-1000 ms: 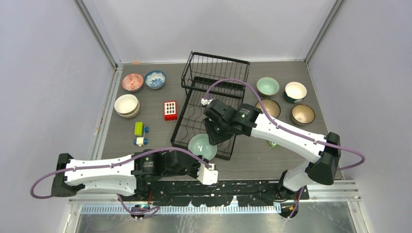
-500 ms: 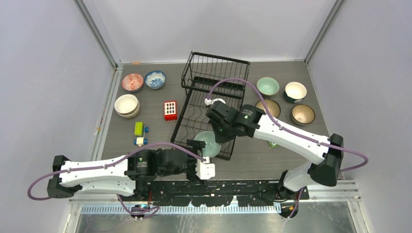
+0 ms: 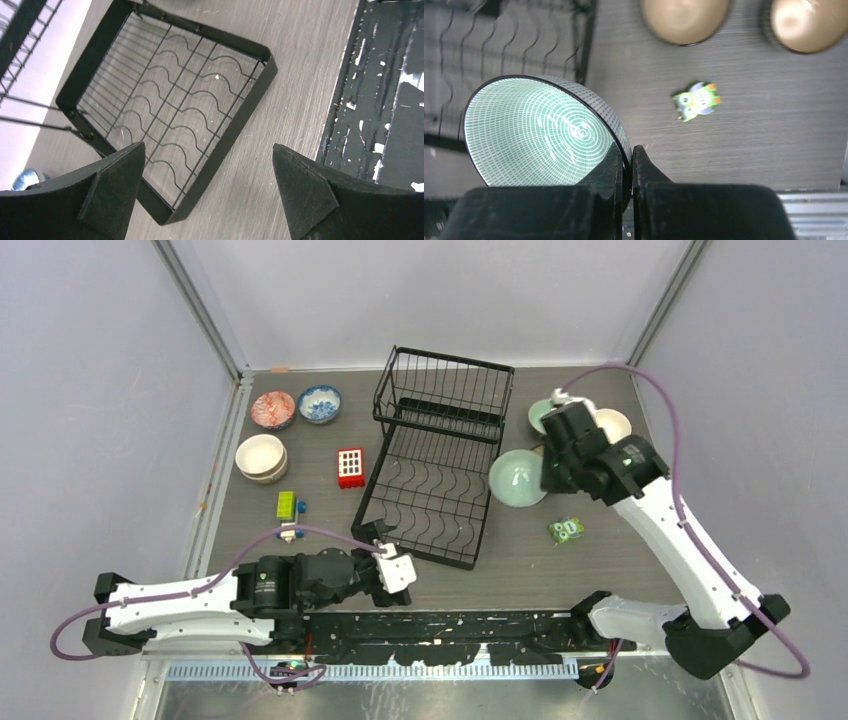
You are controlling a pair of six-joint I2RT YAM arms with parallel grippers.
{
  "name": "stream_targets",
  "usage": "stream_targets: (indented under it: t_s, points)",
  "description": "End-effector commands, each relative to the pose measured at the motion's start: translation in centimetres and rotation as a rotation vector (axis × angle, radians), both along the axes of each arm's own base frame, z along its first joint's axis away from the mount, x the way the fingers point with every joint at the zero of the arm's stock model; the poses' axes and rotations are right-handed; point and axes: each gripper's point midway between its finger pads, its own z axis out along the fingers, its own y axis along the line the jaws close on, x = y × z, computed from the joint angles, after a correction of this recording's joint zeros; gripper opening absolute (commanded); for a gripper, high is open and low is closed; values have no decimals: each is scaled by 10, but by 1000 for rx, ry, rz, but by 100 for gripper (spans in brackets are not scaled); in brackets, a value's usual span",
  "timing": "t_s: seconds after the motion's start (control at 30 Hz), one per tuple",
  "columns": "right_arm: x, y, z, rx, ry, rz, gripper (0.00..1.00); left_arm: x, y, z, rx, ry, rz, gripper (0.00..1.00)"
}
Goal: Unload the bowls from the dish rack
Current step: Place the bowl with the bowl.
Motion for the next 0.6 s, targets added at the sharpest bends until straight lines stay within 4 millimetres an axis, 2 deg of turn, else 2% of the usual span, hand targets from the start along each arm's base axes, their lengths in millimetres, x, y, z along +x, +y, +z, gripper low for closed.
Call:
stream_targets:
  t_s: [0.0,0.1,0.27,0.37,0.5,0.57]
  points:
    - [36,-51,22,68,-137,-233,1,14,8,4,-108,68,174,100]
    - [71,-79,21,133,-199,-421,1,19,12,4,-155,131,267,100]
    - [140,-117,14,231,-299,-672,1,21,9,2,-261,248,383,100]
    - [176,-137,1,221,-298,-747,1,25,12,-3,-272,274,445,100]
    - [219,-147,-12,191,-285,-761,1,34,21,-14,-265,266,543,100]
    - [234,-167,-28,173,-260,-807,1,34,21,-18,-269,277,558,100]
